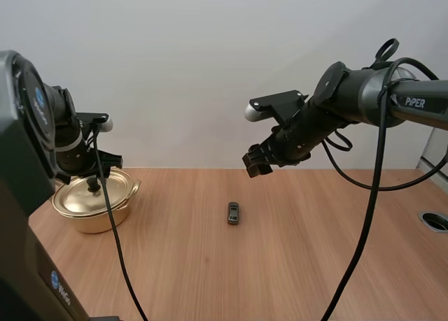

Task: Open the pot, put the car inside, and close it

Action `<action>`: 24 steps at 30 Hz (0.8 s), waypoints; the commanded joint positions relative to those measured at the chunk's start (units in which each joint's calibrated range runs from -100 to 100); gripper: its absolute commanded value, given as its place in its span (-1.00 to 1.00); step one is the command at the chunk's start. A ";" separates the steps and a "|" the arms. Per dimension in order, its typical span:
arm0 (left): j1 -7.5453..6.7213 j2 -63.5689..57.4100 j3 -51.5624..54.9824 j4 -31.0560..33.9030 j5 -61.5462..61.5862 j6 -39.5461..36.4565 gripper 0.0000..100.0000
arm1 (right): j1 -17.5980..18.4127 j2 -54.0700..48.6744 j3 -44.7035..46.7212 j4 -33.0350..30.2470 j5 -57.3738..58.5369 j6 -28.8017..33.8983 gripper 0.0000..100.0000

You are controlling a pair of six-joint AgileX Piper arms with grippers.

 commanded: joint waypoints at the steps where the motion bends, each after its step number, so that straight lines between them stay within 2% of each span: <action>1: -0.02 0.01 0.07 -0.18 -4.05 0.01 1.00 | 0.02 0.03 -0.09 0.07 0.10 0.00 1.00; 10: -0.02 0.79 0.07 -4.29 -7.83 1.51 1.00 | 0.02 0.03 -0.09 0.17 0.10 0.00 1.00; 23: -0.02 4.42 0.07 -4.09 -7.13 2.45 1.00 | 0.02 0.03 -0.09 0.18 0.46 0.00 1.00; 24: -0.02 4.42 0.07 -4.09 -6.78 2.45 0.91 | 0.02 0.03 -0.09 0.18 0.46 0.00 1.00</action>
